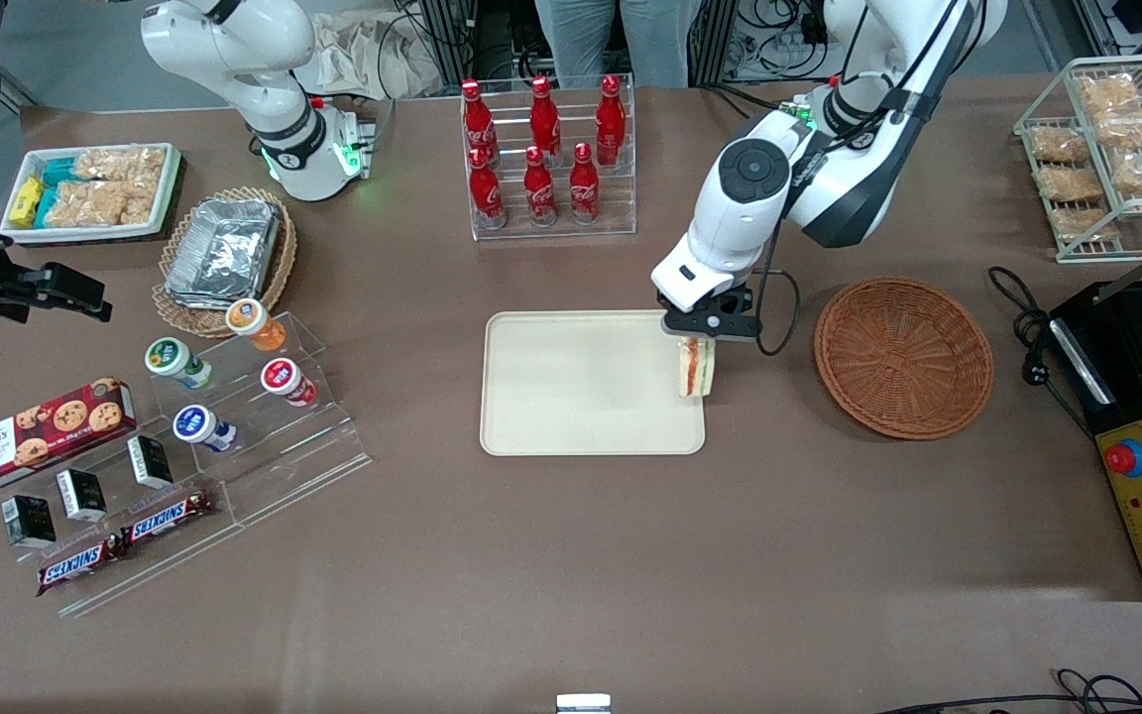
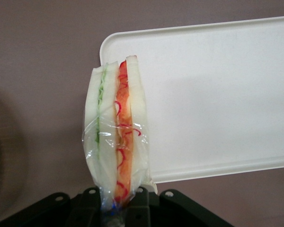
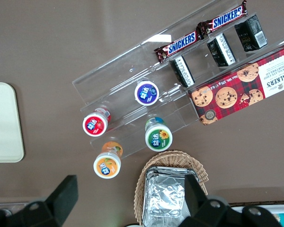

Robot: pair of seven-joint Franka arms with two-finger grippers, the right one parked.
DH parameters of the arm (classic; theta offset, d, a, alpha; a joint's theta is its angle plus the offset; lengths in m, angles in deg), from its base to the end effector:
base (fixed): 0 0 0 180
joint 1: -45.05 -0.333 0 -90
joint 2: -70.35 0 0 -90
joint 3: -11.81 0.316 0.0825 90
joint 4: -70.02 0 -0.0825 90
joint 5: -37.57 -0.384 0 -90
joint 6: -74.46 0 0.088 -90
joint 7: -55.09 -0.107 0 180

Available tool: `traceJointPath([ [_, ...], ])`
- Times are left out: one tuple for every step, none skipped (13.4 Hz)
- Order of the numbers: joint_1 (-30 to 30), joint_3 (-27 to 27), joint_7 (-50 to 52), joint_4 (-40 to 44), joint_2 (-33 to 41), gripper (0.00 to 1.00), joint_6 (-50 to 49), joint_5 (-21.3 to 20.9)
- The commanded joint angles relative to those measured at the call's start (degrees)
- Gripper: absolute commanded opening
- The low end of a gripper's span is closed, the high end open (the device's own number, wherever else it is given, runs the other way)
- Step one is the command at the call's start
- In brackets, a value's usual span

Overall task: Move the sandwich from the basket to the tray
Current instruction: 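Carry the sandwich over the white tray with the left gripper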

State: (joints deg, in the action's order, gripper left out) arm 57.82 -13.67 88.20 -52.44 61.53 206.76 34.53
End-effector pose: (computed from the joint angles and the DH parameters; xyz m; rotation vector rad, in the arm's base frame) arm 0.4447 -0.3450 0.3441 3.0952 -0.1845 0.0189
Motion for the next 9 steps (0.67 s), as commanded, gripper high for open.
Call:
traceJointPath([
  [0.7,0.2,0.7,1.7,-3.5,0.0,0.9,-3.0],
  [0.8,0.2,0.7,1.6,-3.9,0.0,1.2,-3.1],
  [0.8,0.2,0.7,1.6,-4.6,0.0,1.7,-3.2],
  [1.1,0.2,0.9,1.6,-5.5,0.0,2.5,-3.8],
  [1.5,0.2,1.2,1.6,-6.3,0.0,3.0,-4.6],
  [1.5,0.3,1.2,1.6,-7.1,0.0,3.4,-5.0],
  [1.6,0.3,1.3,1.6,-7.7,0.0,3.7,-5.2],
  [1.6,0.3,1.3,1.5,-8.3,0.0,4.1,-5.7],
  [1.6,0.3,1.3,1.5,-9.1,0.0,4.3,-6.4],
])
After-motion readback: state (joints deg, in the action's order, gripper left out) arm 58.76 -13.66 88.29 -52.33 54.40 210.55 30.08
